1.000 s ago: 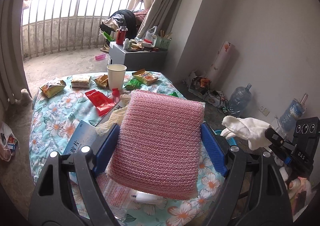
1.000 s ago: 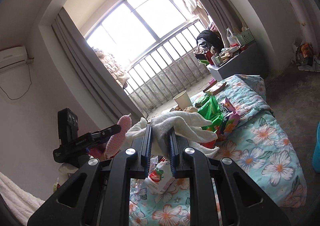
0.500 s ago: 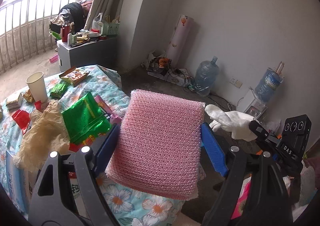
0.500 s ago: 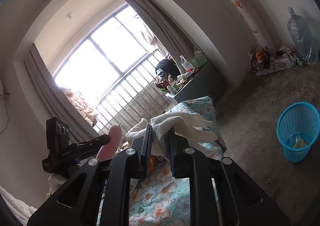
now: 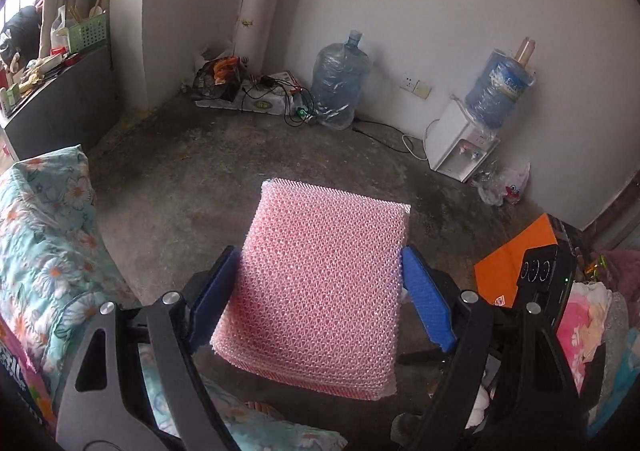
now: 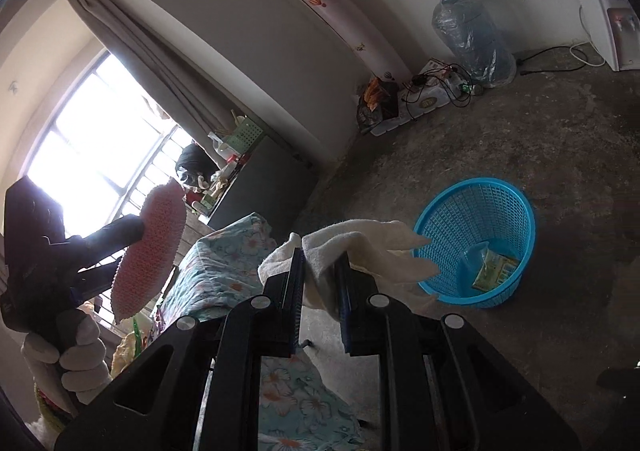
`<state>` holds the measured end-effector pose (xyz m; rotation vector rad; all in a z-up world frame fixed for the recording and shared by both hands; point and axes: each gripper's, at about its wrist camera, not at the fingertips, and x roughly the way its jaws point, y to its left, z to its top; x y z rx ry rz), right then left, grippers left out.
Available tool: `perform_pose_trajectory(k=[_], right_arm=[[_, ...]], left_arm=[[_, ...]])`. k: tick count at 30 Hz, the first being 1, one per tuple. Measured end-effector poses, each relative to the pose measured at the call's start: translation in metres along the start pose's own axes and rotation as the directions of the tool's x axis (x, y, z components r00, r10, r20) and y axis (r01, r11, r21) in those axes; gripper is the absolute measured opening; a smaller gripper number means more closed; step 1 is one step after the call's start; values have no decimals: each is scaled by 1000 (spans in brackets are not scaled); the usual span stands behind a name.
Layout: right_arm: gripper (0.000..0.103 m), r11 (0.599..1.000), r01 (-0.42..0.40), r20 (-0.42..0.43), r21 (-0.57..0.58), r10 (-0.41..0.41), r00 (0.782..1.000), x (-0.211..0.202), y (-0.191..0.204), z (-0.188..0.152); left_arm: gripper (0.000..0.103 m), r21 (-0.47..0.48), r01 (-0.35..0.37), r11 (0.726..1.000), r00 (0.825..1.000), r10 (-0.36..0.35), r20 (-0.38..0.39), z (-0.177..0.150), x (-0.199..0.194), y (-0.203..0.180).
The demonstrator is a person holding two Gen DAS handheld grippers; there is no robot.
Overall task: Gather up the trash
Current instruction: 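Carry the pink pad and white glove to the wastebasket and release both, then return to the bed and grasp the clear plastic bag with the left gripper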
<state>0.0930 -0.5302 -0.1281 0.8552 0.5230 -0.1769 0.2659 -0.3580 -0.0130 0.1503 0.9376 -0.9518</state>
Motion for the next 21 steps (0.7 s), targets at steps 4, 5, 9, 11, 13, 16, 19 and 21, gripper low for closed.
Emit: perform_pose_trajectory(k=[4,5,9,11,13,16,19,21], right_arm=[[16,996,69,-64,47,-66,996,47,-41,17],[16,995,81,-79,57,-77,994,58,-50,22],[33,982,157,-118,107,-144,982,101,-95,34],[56,964,229,-138,135,-211,968,119,-120,37],[57,943,294,-157,159,-270,950,131,-141,35],[57,924,308,-148,226,-280,949,126,-157,29],[57,927,294,-96,233,-279,956,108,-152,21],[57,931,281,-59,232,-275,960,93,-139,17]], left_arm=[[77,31,-4,1000,999,5,-52,21,73,-16],[78,33,-7,999,998,9,-55,26,89,-18],[84,16,-25,1000,998,25,-57,41,151,-22],[84,-12,-46,999,996,45,-80,42,179,-17],[84,-57,-78,995,992,72,-101,40,196,-10],[84,-132,-47,990,997,39,-63,35,189,0],[84,-114,-31,993,999,27,-41,35,171,-2],[84,-103,-21,994,1000,19,-16,35,149,-5]])
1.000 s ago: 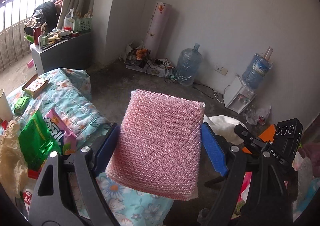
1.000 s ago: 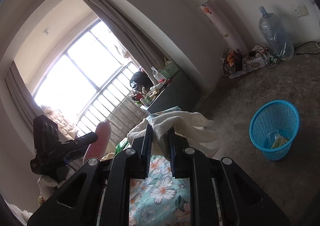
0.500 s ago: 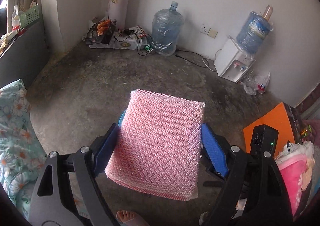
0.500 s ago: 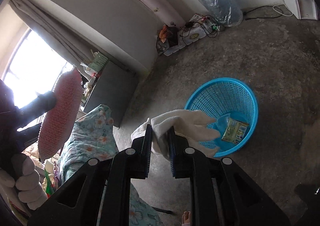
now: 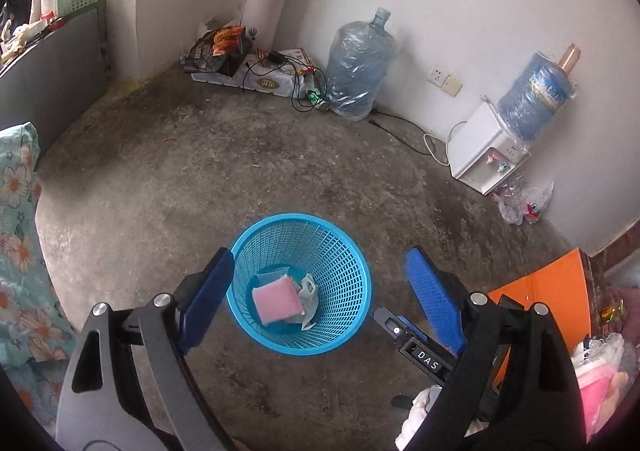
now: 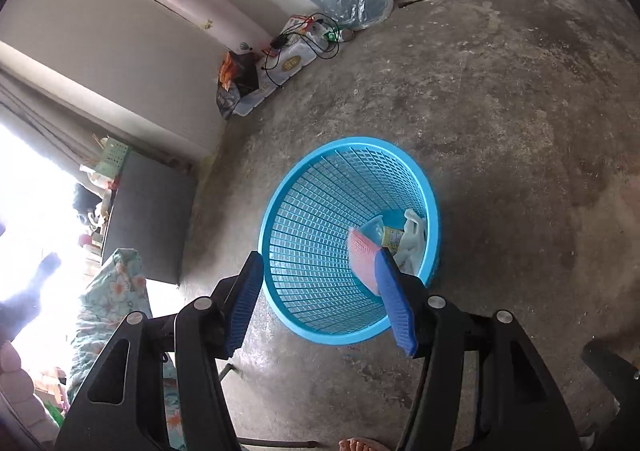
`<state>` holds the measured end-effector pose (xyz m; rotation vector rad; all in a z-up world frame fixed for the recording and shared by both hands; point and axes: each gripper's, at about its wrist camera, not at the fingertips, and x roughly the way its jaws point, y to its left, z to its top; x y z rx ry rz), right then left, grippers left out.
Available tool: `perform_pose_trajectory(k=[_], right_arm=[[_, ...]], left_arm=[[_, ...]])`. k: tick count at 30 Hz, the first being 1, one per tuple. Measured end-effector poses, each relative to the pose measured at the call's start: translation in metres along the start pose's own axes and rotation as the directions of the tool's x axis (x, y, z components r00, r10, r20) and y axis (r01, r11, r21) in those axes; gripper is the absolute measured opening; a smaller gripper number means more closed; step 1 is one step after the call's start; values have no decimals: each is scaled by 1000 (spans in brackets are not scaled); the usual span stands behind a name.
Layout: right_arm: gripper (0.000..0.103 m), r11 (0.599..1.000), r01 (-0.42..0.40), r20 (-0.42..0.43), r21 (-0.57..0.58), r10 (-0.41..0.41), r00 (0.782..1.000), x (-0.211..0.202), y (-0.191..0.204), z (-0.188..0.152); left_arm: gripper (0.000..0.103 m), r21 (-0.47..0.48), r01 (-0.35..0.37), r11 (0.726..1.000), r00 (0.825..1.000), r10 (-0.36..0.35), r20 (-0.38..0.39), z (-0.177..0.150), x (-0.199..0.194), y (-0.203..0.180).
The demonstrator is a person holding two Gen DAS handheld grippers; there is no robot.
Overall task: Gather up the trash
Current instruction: 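Return to the bed and grasp the clear plastic bag with the left gripper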
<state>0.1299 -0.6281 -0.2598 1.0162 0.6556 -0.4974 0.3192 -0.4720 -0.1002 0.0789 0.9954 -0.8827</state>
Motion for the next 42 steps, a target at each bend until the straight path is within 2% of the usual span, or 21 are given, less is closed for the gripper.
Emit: perform_pose_trajectory(k=[3,7,8,9,13,15,17,19,22,24,28,31,33,35,37,40,42], right_arm=[[57,999,-20,49,-49,22,999,-34,25,-13],[58,982,-36,130,-187,61,990,-86,71,-35],[60,974,-38,150,-224,73,986,-100,83,-42],[67,964,-35,169,-262,82,982,-114,96,-49],[87,894,-5,258,-449,135,957,-175,150,-82],[94,854,-16,283,-520,190,940,-203,172,-100],[97,817,-34,296,-576,247,923,-228,192,-117],[97,777,-68,284,-626,308,908,-248,210,-134],[97,720,-116,242,-685,374,895,-271,235,-158],[97,673,-154,197,-723,415,888,-284,249,-178],[97,597,-265,82,-757,490,868,-299,270,-212],[97,533,-362,-34,-765,528,848,-304,289,-241],[97,491,-409,-106,-769,534,839,-303,302,-262],[97,448,-458,-179,-768,537,825,-303,313,-282],[97,415,-503,-247,-759,531,811,-301,322,-299],[97,383,-550,-327,-742,509,796,-295,331,-320],[97,374,-574,-371,-729,488,790,-290,334,-331]], left_arm=[[84,1,45,999,998,-45,36,-1,-42,-4],[84,40,90,995,992,-93,91,-13,-112,-10],[84,51,89,995,990,-94,103,-18,-131,-10],[84,60,88,994,989,-94,117,-25,-151,-10],[84,83,77,994,975,-92,201,-59,-237,1],[84,66,56,996,965,-71,253,-81,-281,14],[84,35,40,999,952,-49,302,-106,-323,33],[84,-9,-9,1000,937,11,350,-132,-363,54],[84,-91,-92,992,905,122,407,-176,-419,89],[84,-154,-171,973,876,222,429,-206,-454,109],[84,-289,-281,915,815,386,432,-264,-513,148],[84,-386,-323,864,773,476,419,-301,-547,170],[84,-434,-333,837,754,512,410,-324,-566,182],[84,-467,-339,817,745,536,397,-344,-576,190],[84,-483,-341,807,750,543,378,-359,-579,199],[84,-492,-341,801,765,541,350,-379,-577,207],[84,-482,-336,809,789,521,325,-387,-565,209]])
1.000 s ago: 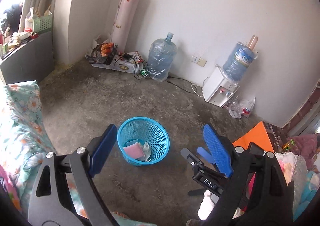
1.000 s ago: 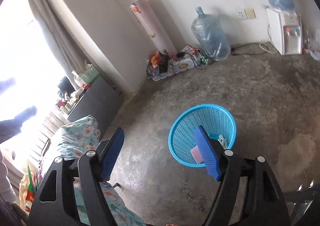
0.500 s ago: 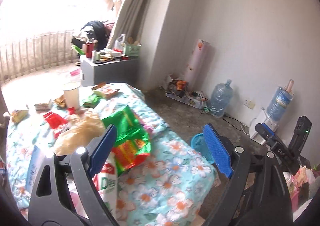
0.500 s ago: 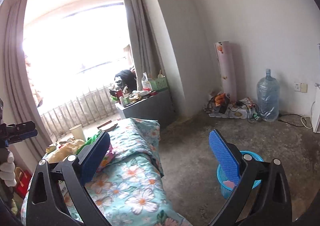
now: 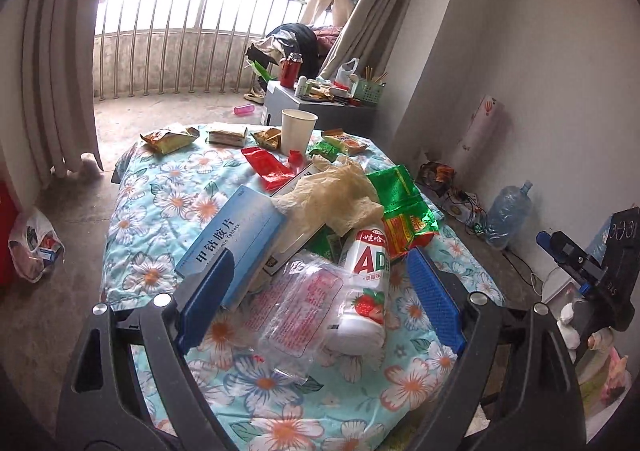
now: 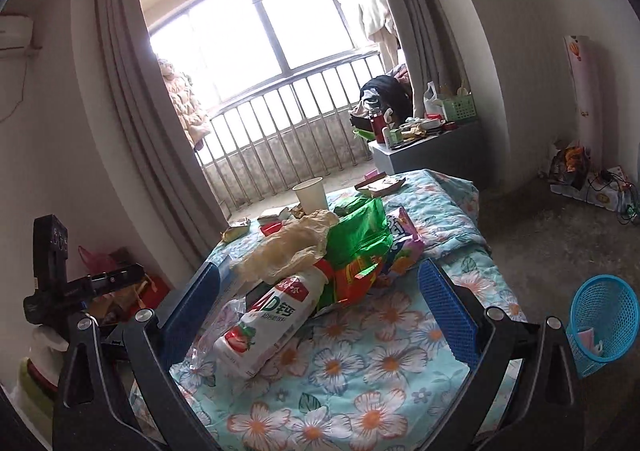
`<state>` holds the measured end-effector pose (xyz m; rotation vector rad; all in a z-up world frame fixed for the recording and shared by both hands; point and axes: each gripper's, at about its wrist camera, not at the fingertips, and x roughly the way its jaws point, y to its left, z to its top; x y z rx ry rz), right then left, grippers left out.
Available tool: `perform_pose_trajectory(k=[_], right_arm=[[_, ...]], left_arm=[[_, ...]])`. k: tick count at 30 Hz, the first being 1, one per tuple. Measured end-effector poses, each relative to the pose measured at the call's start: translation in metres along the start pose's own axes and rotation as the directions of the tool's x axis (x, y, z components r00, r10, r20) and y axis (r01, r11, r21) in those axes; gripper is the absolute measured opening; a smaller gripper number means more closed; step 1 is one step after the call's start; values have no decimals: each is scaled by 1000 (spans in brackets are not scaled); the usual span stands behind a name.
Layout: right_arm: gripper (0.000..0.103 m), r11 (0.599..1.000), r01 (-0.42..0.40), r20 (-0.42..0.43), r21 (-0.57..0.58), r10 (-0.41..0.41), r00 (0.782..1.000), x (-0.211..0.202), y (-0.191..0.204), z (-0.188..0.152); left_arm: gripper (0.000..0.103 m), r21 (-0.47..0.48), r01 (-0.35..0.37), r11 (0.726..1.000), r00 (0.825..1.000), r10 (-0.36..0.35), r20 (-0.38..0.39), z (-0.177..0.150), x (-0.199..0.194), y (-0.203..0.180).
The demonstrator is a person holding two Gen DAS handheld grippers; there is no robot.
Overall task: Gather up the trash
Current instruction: 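Return to the bed and grasp the clear plastic bag with the left gripper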
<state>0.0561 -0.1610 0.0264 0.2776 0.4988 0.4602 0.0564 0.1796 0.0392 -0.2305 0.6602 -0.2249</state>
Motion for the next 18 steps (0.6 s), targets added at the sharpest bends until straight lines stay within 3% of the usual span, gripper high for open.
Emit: perform_pose_trajectory(k=[4,9,14,18], right_arm=[[97,1000,-15,-51,7,16,999,16,7,-3],[97,1000,-16,-98,23,19,995,33,5,-3],[96,999,-12,-149,34,17,989,50,7,-5],[96,999,-11,-172,30,16,985,59,10,-6]], left_arm=[[84,70,31,997,994,-23,-104,-26,21,-6],[84,263,-48,964,986,88,-143,-62,44,-24],[83,446,-186,876,957,263,-119,-83,71,-29],[76,558,-250,791,932,353,-82,-92,85,-30]])
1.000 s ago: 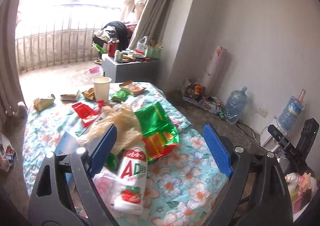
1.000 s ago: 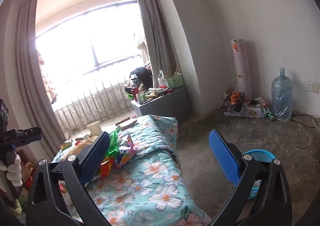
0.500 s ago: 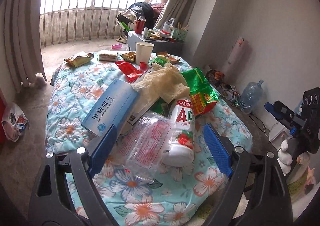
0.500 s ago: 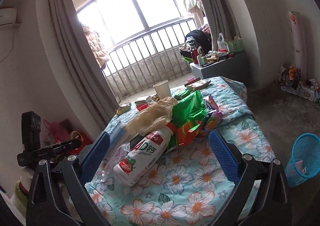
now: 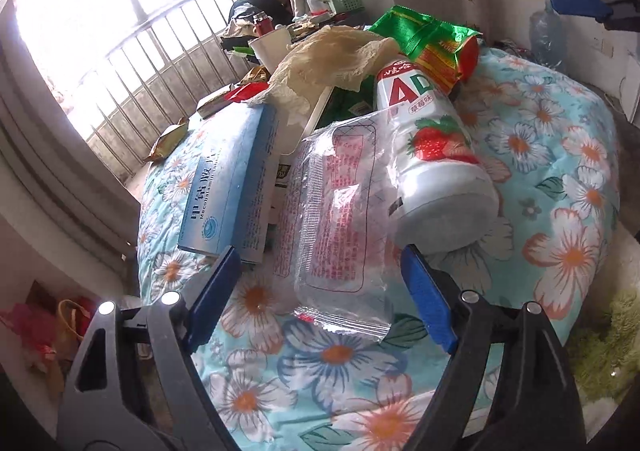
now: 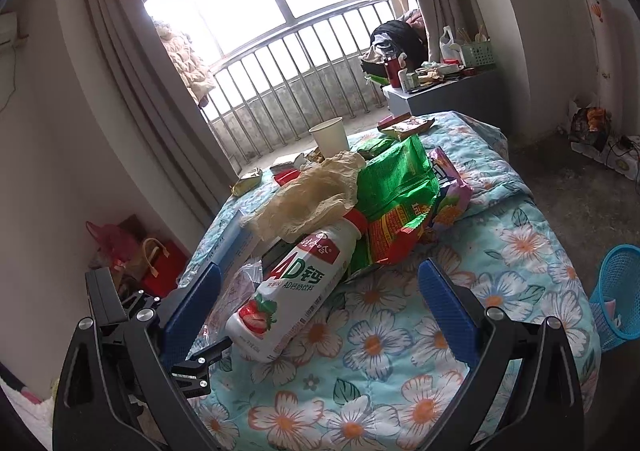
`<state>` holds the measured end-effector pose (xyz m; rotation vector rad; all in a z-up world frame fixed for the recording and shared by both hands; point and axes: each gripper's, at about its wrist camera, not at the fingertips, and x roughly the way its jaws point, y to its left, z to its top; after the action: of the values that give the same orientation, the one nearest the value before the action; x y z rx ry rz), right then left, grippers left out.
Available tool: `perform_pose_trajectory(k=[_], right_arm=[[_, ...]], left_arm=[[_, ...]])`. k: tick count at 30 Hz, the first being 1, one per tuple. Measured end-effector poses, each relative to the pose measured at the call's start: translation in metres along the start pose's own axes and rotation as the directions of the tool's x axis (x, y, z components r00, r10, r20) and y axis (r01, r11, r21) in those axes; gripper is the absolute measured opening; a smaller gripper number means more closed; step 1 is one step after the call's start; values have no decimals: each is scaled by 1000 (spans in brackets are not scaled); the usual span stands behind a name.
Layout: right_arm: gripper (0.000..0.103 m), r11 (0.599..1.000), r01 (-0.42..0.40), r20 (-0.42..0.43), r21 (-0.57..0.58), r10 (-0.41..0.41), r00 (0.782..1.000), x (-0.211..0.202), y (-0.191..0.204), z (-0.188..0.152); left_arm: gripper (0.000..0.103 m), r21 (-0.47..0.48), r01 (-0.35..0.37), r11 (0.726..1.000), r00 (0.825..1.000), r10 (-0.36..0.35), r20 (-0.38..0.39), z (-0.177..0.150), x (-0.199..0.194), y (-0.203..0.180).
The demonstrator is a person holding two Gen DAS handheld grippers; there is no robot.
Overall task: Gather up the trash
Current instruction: 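Return to the bed and grasp the clear plastic bag with the left gripper, then grasp the crumpled tan paper with the right gripper while the left gripper holds the plastic bag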
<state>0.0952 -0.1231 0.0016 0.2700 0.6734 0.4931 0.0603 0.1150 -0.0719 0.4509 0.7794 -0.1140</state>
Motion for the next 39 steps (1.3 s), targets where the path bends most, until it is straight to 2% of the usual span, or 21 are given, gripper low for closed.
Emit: perform_pose_trajectory(k=[3,4,6,10,15,18,23,28,33,39], right_arm=[[96,1000,-2,-19,0,2,1000,8,2,0],[96,1000,-2,-25,-1,2,1000,11,3,0],[96,1000,-6,-37,-2,5,999,16,5,0],[96,1000,-15,-55,-3,15,998,24,9,0],[95,999,-33,-67,0,33,997,29,14,1],[94,999,-51,-73,18,52,996,33,14,2],[90,994,-91,-77,67,96,992,43,9,15],[82,986,-110,-88,122,121,989,66,0,45],[72,961,-84,-194,262,138,971,116,-25,66],[60,931,-39,-294,363,155,943,163,-44,71]], left_arm=[[67,57,-42,997,999,42,-4,0,4,-2],[65,65,-48,997,999,49,-4,0,5,-2],[56,62,-45,997,999,46,-12,1,7,-1],[44,21,-31,999,999,31,-21,0,6,6],[23,-55,-39,998,999,38,-21,-5,0,22],[15,-105,-38,994,999,36,-14,-8,-5,32],[9,-165,-39,985,999,40,1,-12,-11,45],[6,-242,4,970,1000,4,31,-17,-18,58],[6,-330,80,941,995,-57,79,-22,-27,70],[6,-365,128,922,989,-92,116,-25,-32,77]])
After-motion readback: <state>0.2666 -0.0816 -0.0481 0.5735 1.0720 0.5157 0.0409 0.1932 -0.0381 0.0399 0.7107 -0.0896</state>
